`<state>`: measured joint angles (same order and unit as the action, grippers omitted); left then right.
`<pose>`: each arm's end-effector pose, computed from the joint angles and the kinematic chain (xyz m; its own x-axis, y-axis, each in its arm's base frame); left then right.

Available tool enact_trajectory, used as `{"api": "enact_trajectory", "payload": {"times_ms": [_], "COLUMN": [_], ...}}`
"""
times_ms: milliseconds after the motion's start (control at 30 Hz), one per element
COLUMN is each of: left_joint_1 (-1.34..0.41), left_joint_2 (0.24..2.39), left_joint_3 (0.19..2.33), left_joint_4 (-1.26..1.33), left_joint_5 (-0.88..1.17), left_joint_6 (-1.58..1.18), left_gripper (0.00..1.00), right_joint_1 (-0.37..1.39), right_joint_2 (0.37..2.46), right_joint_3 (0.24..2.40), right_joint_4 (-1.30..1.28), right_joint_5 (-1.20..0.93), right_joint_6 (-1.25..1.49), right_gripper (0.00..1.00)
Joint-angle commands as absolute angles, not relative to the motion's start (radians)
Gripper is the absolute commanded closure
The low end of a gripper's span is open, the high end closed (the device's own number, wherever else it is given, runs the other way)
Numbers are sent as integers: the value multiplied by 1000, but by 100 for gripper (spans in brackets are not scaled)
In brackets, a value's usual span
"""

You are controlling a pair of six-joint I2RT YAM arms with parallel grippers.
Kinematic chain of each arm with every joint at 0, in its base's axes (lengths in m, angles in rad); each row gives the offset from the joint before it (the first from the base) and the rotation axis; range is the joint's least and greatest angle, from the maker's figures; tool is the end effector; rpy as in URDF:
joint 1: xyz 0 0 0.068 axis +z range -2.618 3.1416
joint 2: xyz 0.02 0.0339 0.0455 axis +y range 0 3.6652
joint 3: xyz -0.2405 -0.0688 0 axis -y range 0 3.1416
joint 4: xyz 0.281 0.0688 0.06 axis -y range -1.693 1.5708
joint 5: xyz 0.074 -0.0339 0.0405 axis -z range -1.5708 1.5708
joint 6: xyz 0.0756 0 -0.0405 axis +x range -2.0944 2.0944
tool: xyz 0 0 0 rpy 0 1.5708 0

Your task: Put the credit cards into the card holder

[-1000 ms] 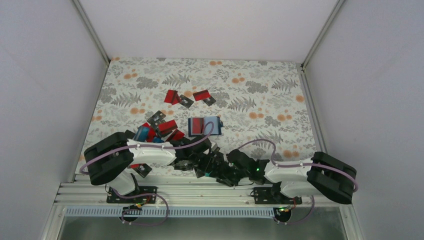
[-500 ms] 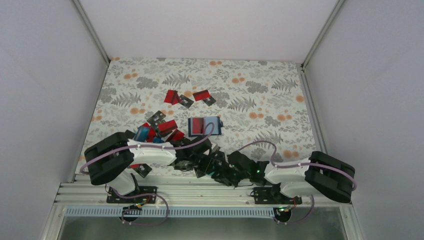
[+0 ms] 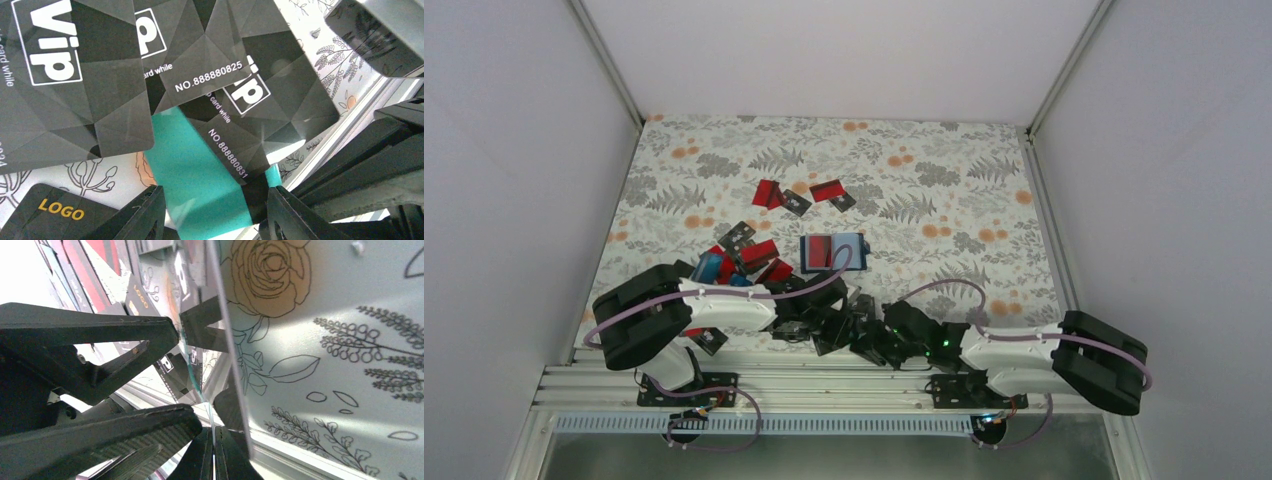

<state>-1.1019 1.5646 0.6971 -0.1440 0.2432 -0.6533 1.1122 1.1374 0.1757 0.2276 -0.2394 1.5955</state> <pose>0.1303 -0.2974 0.0536 -0.8655 0.4031 -0.2973 0.5006 0.7174 -0.4846 0.0895 0.2217 0.0369 -0.9414 0.2870 0.1771 0.3199 0.5938 0.7383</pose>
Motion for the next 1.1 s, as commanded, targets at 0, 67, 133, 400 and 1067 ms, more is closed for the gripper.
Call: {"api": "enact_trajectory", "payload": {"times_ms": [0, 67, 133, 400, 1067], "left_joint_1": [-1107, -1102, -1092, -1043, -790], "left_joint_2": [1539, 1513, 1486, 1431, 1191], "left_joint_3": [717, 740, 758, 850, 888], "left_joint_4": [-232, -275, -304, -404, -384], "left_joint_5": [209, 175, 154, 113, 127], "left_joint_6": [-671, -673, -677, -663, -575], "left_gripper": [47, 47, 46, 45, 45], "right_joint_1": [1109, 1106, 1102, 1083, 792], "right_joint_2": [1075, 1023, 964, 801, 780], "right_joint_3": [186, 200, 216, 248, 630], "right_joint_4": [137, 58, -40, -285, -281], "right_joint_5": [-158, -134, -106, -129, -136], "right_joint_6": [1583, 1577, 1571, 1556, 885], "right_gripper": [96, 96, 96, 96, 96]}}
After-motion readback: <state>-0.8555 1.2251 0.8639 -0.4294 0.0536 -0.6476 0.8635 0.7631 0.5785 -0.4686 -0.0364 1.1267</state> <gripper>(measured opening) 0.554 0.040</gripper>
